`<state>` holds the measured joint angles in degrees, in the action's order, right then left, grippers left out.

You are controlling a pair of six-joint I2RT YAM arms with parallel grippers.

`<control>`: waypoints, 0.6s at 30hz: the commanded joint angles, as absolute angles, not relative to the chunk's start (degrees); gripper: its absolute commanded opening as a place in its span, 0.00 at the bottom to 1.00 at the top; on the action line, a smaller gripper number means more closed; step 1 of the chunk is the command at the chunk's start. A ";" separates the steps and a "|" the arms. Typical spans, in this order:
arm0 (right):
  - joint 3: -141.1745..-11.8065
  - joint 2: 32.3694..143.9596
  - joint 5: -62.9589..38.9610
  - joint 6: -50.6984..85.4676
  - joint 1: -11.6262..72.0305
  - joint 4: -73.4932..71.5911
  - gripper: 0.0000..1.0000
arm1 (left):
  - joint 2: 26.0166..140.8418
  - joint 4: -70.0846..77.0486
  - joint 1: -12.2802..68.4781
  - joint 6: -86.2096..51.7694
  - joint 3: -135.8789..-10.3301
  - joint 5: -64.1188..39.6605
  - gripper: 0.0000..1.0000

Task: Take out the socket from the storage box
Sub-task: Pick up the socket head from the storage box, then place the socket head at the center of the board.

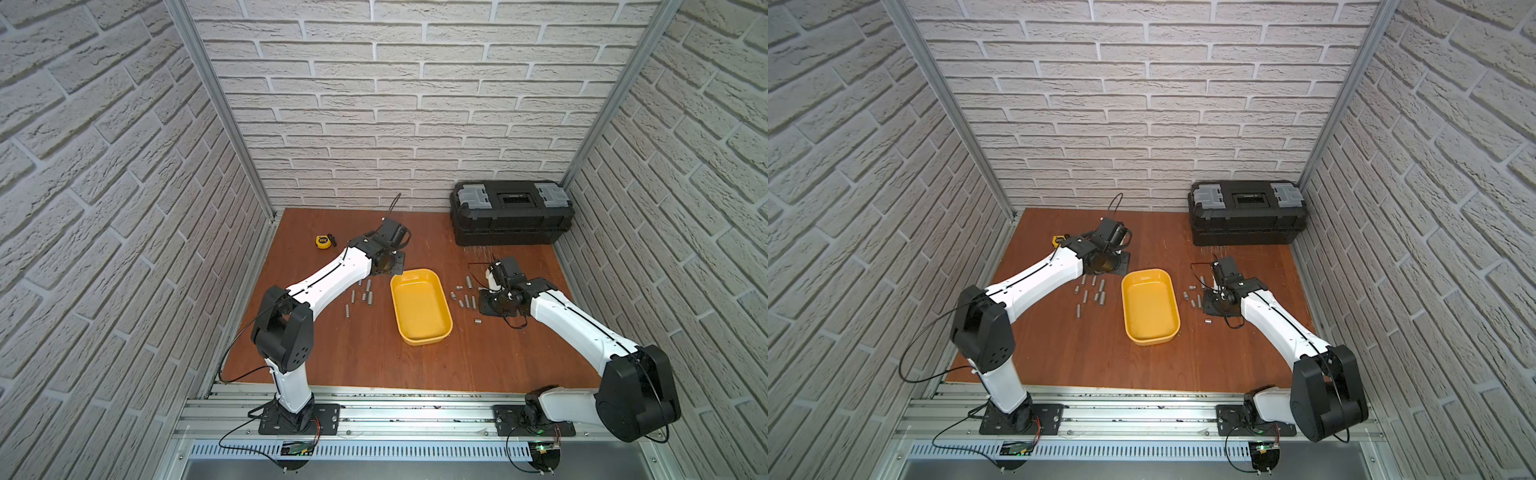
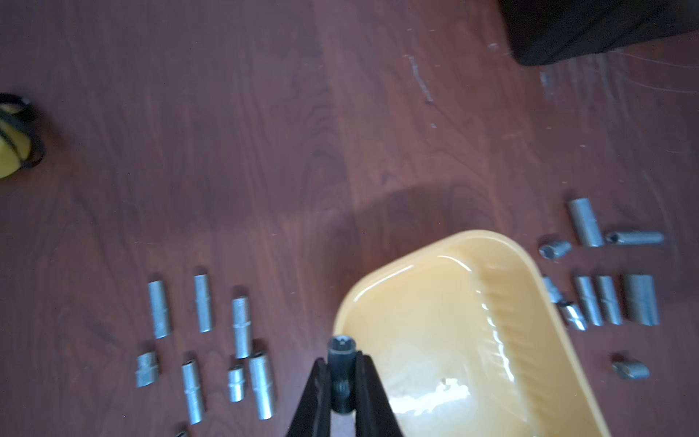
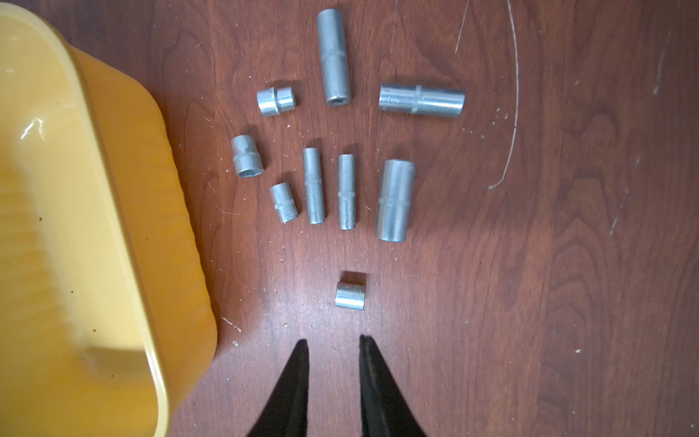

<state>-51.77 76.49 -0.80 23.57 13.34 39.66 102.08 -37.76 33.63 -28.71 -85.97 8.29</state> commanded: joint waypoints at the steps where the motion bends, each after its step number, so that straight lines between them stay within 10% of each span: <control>1: -52.83 76.41 -1.32 23.38 12.92 38.67 0.25 | 102.68 -39.44 30.76 -28.87 -82.56 9.15 0.04; 18: -51.59 76.88 -1.35 23.64 12.86 37.60 0.25 | 94.04 -37.10 30.85 -35.80 -63.50 9.49 0.04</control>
